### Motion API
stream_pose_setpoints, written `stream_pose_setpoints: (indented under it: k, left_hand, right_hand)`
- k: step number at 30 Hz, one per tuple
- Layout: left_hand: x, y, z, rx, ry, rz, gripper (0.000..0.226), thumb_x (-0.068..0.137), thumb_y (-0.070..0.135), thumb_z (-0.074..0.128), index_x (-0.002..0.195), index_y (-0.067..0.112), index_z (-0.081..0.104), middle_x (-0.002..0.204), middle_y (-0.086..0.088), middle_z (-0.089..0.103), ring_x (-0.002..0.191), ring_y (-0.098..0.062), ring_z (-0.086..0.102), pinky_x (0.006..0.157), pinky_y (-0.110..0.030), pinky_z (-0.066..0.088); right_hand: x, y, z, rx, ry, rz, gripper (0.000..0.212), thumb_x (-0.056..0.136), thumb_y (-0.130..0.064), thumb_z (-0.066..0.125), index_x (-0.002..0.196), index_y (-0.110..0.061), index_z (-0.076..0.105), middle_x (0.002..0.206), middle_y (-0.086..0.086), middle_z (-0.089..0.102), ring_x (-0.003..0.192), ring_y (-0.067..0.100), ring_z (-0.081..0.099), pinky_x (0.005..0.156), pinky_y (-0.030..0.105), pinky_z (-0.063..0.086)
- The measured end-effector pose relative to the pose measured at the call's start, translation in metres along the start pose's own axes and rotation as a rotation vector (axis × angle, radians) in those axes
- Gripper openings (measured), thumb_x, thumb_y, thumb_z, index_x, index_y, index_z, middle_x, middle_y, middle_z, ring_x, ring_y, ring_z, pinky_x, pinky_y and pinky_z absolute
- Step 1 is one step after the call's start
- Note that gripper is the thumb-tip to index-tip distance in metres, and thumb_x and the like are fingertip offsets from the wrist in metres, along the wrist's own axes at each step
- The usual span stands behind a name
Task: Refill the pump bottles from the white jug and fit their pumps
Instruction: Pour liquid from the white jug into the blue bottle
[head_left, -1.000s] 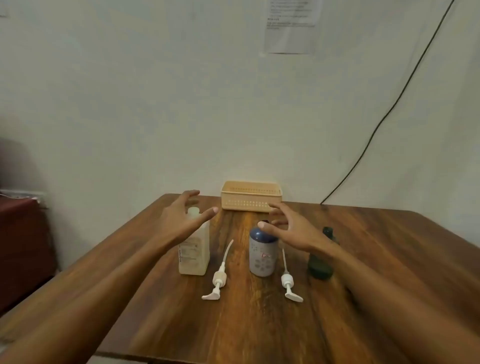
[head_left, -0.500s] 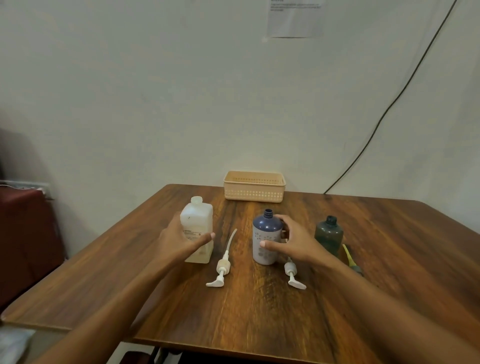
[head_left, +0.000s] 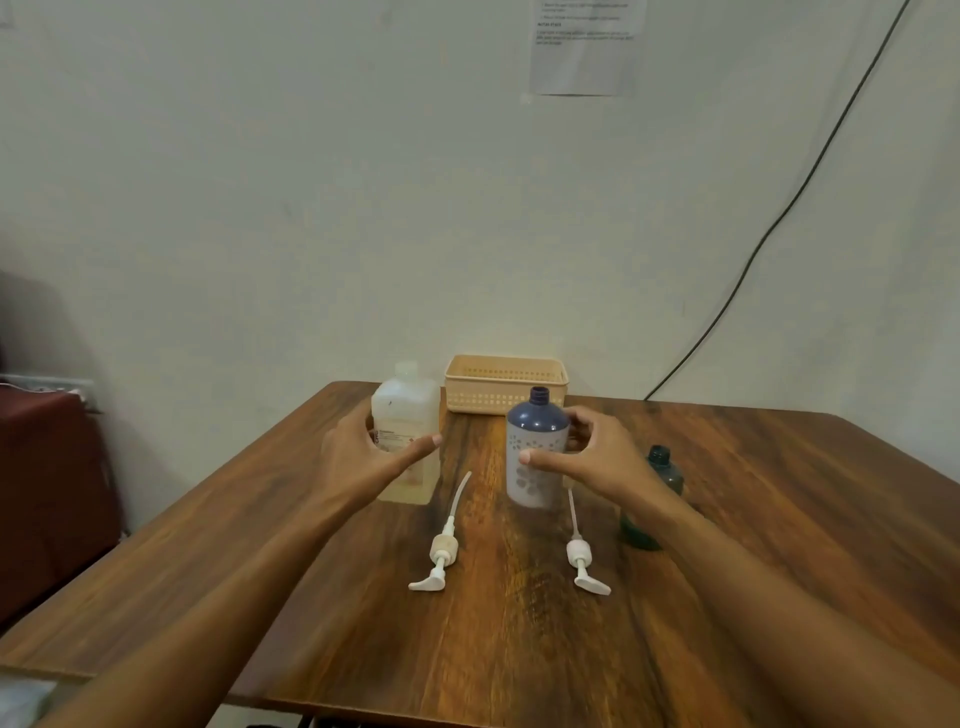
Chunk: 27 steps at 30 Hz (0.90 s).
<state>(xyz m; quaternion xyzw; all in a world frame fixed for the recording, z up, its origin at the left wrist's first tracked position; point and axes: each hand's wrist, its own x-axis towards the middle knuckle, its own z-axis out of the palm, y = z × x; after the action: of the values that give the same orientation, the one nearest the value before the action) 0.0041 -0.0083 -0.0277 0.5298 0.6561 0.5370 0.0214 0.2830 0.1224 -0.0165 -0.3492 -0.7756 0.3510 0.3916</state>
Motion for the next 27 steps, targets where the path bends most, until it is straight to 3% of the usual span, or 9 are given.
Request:
stream_pose_setpoints:
  k: [5,9,16,22,27]
  left_hand:
    - [0.022,0.036,-0.003,-0.08,-0.028,0.056,0.083,0.066,0.067,0.084,0.131,0.027,0.052,0.116,0.006,0.069,0.1,-0.012,0.07,0.076,-0.034,0.064]
    - [0.032,0.056,-0.005,-0.061,-0.061,0.113,0.083,0.07,0.06,0.086,0.136,0.026,0.049,0.123,0.0,0.067,0.105,-0.019,0.068,0.081,-0.042,0.064]
    - [0.041,0.073,-0.011,0.068,-0.094,0.258,0.085,0.068,0.055,0.088,0.139,0.026,0.051,0.126,0.002,0.065,0.106,-0.02,0.065,0.074,-0.028,0.063]
    - [0.048,0.083,-0.02,0.149,-0.162,0.346,0.089,0.066,0.051,0.092,0.143,0.03,0.052,0.127,0.004,0.065,0.108,-0.017,0.064,0.08,-0.031,0.063]
    - [0.052,0.089,-0.024,0.206,-0.186,0.415,0.088,0.066,0.047,0.093,0.143,0.03,0.053,0.128,0.007,0.066,0.109,-0.014,0.063,0.079,-0.025,0.061]
  right_hand:
    - [0.007,-0.027,-0.018,0.051,0.074,-0.066,0.072,0.056,-0.063,0.092,0.118,-0.036,0.068,0.114,-0.013,0.077,0.104,0.009,0.075,0.083,0.031,0.067]
    - [0.007,-0.037,-0.026,0.047,0.073,-0.089,0.088,0.055,-0.065,0.092,0.132,-0.026,0.069,0.118,-0.01,0.077,0.108,0.013,0.075,0.087,0.04,0.067]
    - [0.001,-0.046,-0.028,0.002,0.055,-0.127,0.084,0.058,-0.066,0.089,0.132,-0.031,0.069,0.118,-0.015,0.076,0.106,0.007,0.073,0.085,0.029,0.065]
    - [-0.002,-0.05,-0.022,-0.001,0.019,-0.146,0.069,0.067,-0.055,0.094,0.128,-0.033,0.071,0.117,-0.015,0.077,0.106,0.005,0.073,0.085,0.026,0.064]
    - [-0.002,-0.05,-0.02,-0.011,0.003,-0.15,0.068,0.072,-0.05,0.094,0.132,-0.03,0.07,0.12,-0.013,0.076,0.107,0.006,0.072,0.084,0.025,0.063]
